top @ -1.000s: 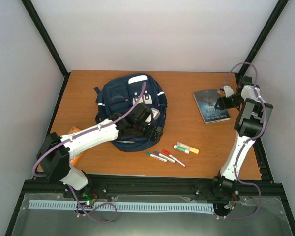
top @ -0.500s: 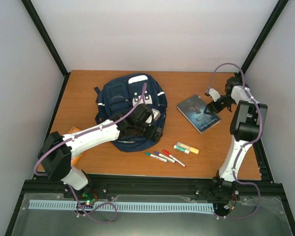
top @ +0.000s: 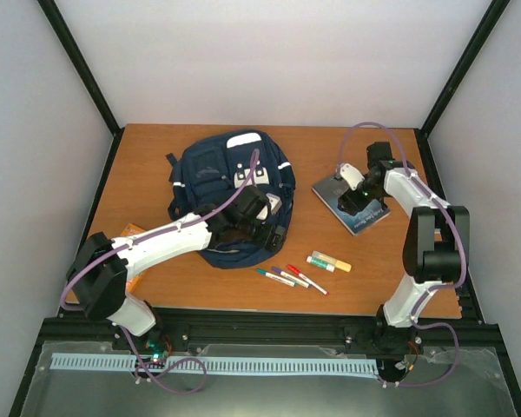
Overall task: Pack the student bag
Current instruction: Move the book to the center of the board, then adjust the book at the center of the board.
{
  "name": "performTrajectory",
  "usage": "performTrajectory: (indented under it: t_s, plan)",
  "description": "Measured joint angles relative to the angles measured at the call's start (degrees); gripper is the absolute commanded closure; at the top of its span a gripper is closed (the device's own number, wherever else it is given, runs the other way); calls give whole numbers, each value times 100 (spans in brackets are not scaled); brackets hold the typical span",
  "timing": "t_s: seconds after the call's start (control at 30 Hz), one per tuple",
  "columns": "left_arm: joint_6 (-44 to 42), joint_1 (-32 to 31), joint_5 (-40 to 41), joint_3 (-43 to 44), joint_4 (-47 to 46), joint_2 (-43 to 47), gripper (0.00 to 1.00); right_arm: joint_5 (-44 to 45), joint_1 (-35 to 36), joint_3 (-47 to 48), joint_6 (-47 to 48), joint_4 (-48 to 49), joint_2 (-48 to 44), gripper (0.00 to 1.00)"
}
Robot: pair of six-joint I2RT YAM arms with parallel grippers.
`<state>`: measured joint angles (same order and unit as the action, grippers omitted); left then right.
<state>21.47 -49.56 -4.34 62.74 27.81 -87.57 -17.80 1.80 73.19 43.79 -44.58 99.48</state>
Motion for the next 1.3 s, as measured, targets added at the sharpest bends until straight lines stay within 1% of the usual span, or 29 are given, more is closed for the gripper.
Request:
performTrajectory:
  t_s: [0.13,0.3,0.4,0.43,0.5,0.53,0.63,0.73,0.87,0.93,1.0,1.1,1.17,1.23,1.3]
  plan:
    - [24,0,35,-2,0,50,6,334,153,63,-175,245,439,25]
    - [90,0,116,-107,-24,219,6,723,540,291,-280,452,984,25]
    - [125,0,136,-188,-39,293,6,916,730,424,-297,525,1231,30]
    - [129,0,140,-208,-42,308,6,1008,774,446,-295,546,1252,32]
    - [133,0,157,-240,-39,328,6,1141,817,424,-264,619,1252,42]
    - [136,0,166,-254,-39,343,6,1233,831,356,-245,713,1235,45]
    - [133,0,205,-262,-42,363,6,1425,844,-15,-44,1088,1040,47]
    - [131,0,256,-262,-44,363,6,1668,820,-721,221,1401,553,47]
    - [129,0,280,-262,-66,361,6,1873,472,-1460,564,1276,-127,44]
    - [129,0,282,-262,-111,350,6,1867,136,-1585,728,1117,-352,43]
    - [129,0,278,-262,-138,319,6,1871,-275,-1519,844,1010,-459,43]
    - [131,0,262,-262,-199,208,6,1825,-951,-815,841,741,-236,43]
    - [131,0,251,-262,-229,114,7,1714,-1320,11,719,599,151,41]
    - [131,0,234,-262,-240,61,7,1596,-1528,555,625,557,391,39]
    - [133,0,219,-262,-254,57,7,1416,-1561,772,538,431,452,36]
